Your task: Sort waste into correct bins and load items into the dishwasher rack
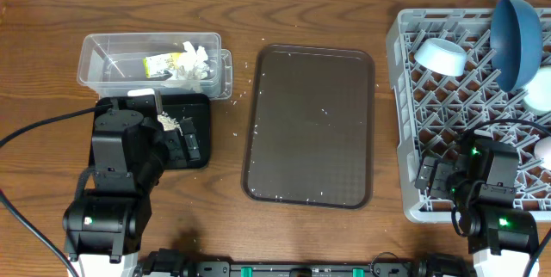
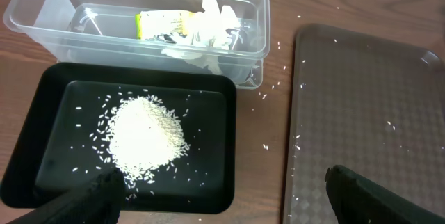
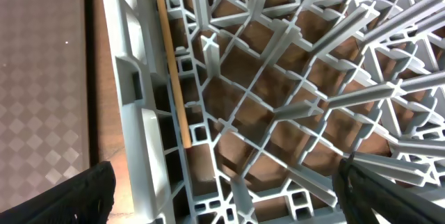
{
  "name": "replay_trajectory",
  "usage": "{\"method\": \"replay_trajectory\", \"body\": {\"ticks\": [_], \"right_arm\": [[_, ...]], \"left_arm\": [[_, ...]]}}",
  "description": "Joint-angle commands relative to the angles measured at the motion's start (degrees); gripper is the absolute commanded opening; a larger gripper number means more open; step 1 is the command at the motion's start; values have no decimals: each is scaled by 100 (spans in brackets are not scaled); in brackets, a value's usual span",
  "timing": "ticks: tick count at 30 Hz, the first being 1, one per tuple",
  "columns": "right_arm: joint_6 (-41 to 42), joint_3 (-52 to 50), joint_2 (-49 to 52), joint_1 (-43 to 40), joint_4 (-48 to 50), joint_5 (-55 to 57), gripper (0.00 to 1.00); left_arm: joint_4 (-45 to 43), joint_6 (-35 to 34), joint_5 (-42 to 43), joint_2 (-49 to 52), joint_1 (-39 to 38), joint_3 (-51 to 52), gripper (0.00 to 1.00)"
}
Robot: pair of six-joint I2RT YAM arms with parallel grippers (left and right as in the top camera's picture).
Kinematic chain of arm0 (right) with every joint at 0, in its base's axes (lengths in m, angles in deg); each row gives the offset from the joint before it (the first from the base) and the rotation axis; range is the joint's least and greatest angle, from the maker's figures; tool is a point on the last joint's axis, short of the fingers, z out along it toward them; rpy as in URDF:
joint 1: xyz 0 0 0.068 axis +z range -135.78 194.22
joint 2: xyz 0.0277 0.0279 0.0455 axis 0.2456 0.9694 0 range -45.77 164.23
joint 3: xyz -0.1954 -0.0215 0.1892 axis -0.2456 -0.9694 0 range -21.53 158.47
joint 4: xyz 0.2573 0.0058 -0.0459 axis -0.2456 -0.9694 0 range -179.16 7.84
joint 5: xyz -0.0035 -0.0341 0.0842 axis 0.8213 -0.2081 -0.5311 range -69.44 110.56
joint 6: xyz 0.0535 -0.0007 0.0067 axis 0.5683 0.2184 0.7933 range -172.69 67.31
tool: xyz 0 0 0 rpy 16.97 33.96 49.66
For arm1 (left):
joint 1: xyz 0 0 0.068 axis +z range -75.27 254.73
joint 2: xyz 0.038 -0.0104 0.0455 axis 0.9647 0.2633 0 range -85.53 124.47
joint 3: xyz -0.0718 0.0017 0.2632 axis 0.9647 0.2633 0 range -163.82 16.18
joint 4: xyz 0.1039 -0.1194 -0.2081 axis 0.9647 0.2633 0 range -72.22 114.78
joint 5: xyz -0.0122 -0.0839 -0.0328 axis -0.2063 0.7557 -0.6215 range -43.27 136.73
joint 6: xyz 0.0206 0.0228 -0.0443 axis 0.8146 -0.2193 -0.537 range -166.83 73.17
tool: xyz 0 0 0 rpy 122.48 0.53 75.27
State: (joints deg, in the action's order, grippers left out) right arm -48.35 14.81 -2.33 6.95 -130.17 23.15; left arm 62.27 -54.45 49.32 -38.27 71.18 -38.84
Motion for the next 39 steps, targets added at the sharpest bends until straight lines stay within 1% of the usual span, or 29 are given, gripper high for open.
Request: {"method": "replay_trajectory", "body": {"ticks": [1,6,9,12,15,20,28,35,39], "right_arm": [[76,-20,-4,-42,-7,61,99],[74,-20,-4,-42,-7,61,99],[74,-20,-4,-42,-7,61,99],[74,-20,-4,-42,-7,61,99],[76,-20,-4,-42,-7,61,99],[74,-20,-4,-42,-7,61,99],[74,-20,-4,-42,-7,61,99],[76,-20,-4,-42,-7,61,99],[76,-20,-4,-42,-7,61,99]], "left_arm": [[13,11,-68,26,-2,33,94],[396,9,-66,26,-2,33,94],[673,13,-52,-181,-7,52,94],[619,13,-79,-535,0,192,94],[457,13,-118,-1040,57,560,95],[-243,13,-133,-2114,223,1626,95],[-1943,13,-492,-3648,232,3449,94],[-2822,13,-544,-4586,232,4546,94],[-3432,13,-614,-4712,243,5003,94]]}}
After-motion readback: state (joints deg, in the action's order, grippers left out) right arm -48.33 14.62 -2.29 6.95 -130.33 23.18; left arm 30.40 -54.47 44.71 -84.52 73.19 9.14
